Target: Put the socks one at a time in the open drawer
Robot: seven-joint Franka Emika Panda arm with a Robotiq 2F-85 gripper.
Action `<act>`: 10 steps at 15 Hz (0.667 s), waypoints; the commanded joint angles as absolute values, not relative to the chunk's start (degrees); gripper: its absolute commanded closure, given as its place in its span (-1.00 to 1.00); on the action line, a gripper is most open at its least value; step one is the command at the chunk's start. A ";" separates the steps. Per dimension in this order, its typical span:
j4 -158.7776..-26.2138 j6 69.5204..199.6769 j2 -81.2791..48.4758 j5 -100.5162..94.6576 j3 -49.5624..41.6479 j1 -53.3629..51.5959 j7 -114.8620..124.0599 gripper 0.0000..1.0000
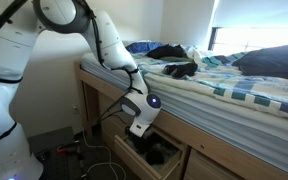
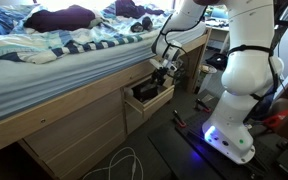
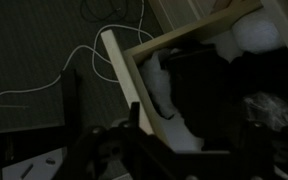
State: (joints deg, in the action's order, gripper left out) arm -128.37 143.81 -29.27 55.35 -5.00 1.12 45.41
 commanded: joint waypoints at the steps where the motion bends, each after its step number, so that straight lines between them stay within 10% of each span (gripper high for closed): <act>1: -128.50 144.05 -28.69 56.86 -4.67 1.59 45.13 -1.00; 10: -134.67 141.81 -19.23 50.86 -6.37 1.38 40.27 -1.00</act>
